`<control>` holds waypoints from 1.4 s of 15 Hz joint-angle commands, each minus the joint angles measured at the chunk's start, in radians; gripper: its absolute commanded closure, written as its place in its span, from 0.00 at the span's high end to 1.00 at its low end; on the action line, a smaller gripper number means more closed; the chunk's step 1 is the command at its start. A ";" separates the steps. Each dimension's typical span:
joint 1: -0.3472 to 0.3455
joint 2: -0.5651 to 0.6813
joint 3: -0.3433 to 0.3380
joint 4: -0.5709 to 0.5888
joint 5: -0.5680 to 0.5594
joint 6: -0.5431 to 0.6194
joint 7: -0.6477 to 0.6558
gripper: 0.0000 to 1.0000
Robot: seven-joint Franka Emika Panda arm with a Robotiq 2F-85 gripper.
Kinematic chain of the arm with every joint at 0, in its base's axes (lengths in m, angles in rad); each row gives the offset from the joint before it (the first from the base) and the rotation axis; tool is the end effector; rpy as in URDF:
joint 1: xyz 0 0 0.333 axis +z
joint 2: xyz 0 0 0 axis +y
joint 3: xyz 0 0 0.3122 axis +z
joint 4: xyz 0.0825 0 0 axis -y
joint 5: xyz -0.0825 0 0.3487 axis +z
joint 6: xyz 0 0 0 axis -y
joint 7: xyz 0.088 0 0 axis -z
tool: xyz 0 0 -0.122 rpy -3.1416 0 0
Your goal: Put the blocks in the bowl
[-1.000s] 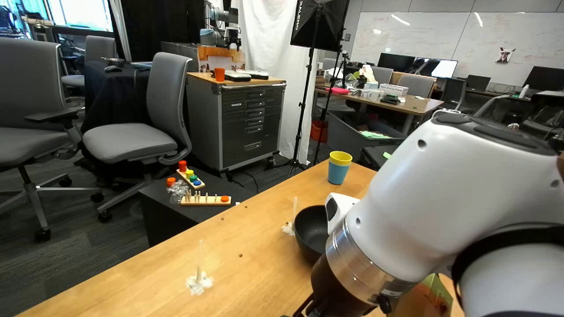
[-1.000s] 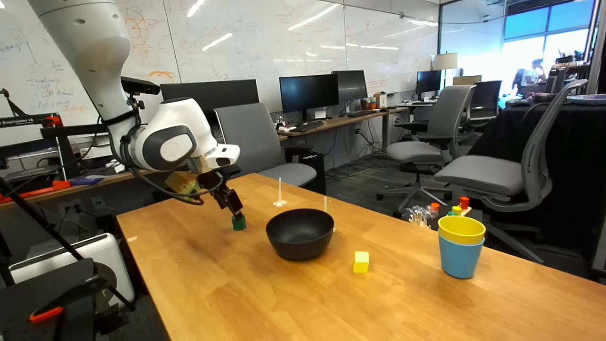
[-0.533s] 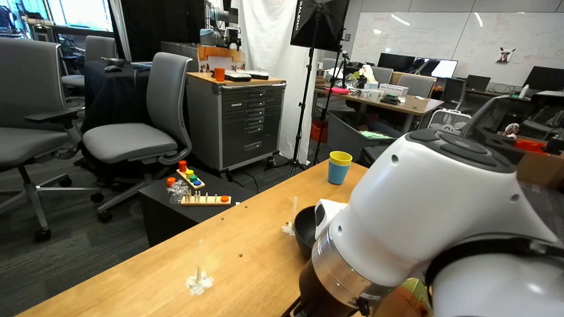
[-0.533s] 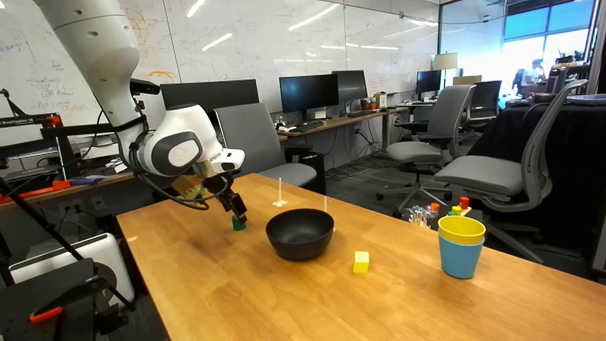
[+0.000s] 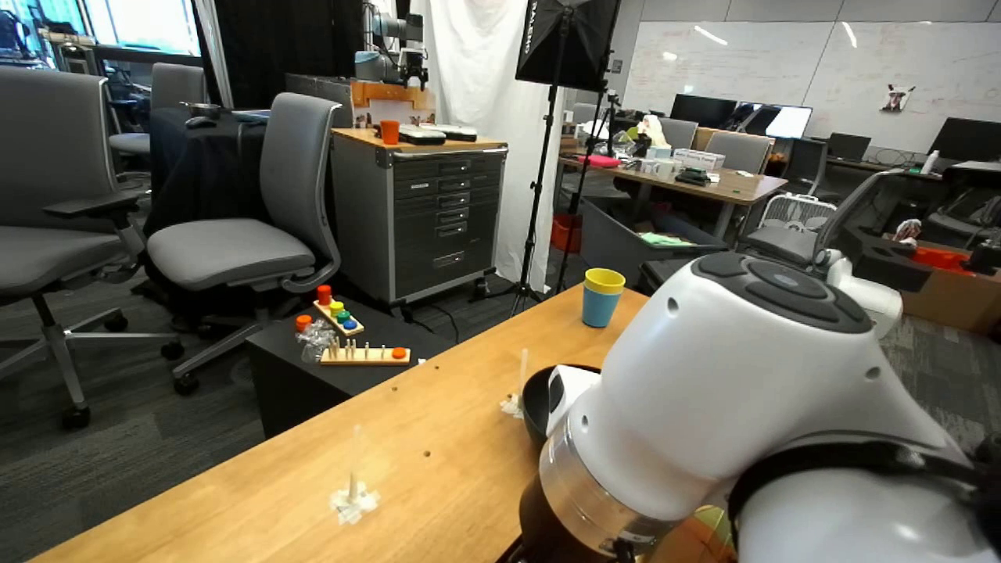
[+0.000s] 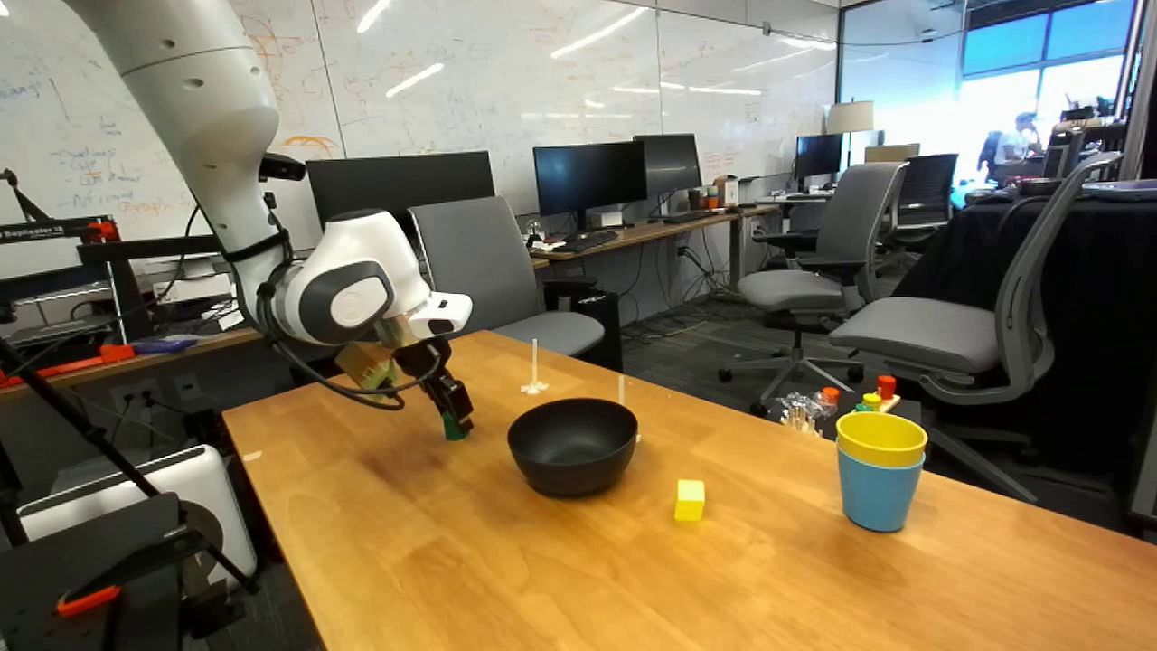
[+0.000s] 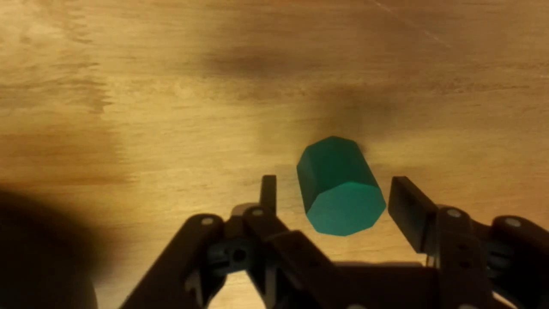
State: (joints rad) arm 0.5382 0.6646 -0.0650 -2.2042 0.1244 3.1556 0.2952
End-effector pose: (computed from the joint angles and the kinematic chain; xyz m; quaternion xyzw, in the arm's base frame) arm 0.4946 0.2398 0.1232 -0.9888 -0.0361 -0.1379 0.0442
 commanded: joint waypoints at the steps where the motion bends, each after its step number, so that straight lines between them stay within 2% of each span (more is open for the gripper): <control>1: 0.031 0.021 -0.024 0.030 0.011 0.003 0.020 0.38; 3: 0.036 0.022 -0.028 0.031 0.010 0.000 0.020 0.23; 4: 0.038 0.020 -0.030 0.032 0.010 -0.005 0.020 0.20; 8: 0.048 0.001 -0.046 0.024 0.013 -0.013 0.026 0.20; 14: 0.063 -0.078 -0.110 0.033 0.006 -0.057 0.027 0.20; 17: 0.078 -0.123 -0.163 0.045 -0.011 -0.082 0.037 0.20; 21: 0.124 -0.161 -0.283 0.061 -0.068 -0.138 0.066 0.20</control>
State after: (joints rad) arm 0.6111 0.5402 -0.2568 -2.1524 0.1151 3.0746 0.3071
